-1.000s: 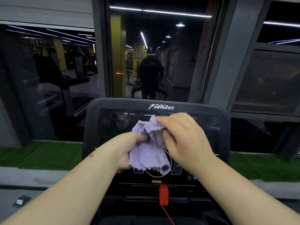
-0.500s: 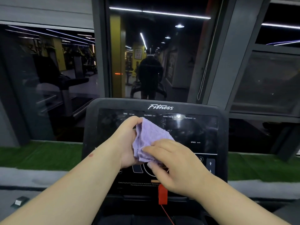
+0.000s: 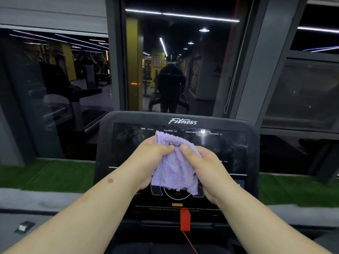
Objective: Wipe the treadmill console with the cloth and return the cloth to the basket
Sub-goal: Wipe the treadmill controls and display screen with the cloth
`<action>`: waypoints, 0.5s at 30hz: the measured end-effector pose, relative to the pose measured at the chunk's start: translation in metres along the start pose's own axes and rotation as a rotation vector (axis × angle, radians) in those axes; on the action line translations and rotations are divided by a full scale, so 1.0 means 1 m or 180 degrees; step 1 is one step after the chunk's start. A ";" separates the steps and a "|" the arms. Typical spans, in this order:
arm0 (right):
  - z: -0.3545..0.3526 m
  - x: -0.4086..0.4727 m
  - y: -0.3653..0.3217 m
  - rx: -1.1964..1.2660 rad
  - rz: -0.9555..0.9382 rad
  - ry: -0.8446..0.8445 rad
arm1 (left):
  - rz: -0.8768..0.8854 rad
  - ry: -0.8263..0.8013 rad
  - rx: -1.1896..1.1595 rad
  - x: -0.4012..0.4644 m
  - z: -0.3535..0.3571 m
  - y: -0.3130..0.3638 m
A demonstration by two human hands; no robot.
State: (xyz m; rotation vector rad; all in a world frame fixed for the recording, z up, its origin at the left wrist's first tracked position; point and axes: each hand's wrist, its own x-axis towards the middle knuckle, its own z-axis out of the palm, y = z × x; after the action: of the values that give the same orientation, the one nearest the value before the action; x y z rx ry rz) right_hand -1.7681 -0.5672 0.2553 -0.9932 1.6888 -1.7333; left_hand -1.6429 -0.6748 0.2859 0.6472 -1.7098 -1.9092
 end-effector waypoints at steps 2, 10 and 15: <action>0.000 0.002 0.000 0.0022 -0.0135 0.0330 | 0.0004 0.0226 -0.0121 0.002 -0.002 -0.004; 0.001 0.010 0.001 0.0508 -0.0017 0.0089 | 0.0017 0.0534 -0.0430 0.008 0.013 -0.018; -0.004 0.007 -0.001 0.0359 -0.0359 0.0709 | 0.0350 0.0649 0.0072 0.010 0.007 -0.022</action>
State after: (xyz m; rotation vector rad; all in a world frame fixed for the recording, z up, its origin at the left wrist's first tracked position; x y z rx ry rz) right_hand -1.7757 -0.5704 0.2577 -0.8868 1.6735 -2.0545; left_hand -1.6565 -0.6738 0.2642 0.7148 -1.6066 -1.6895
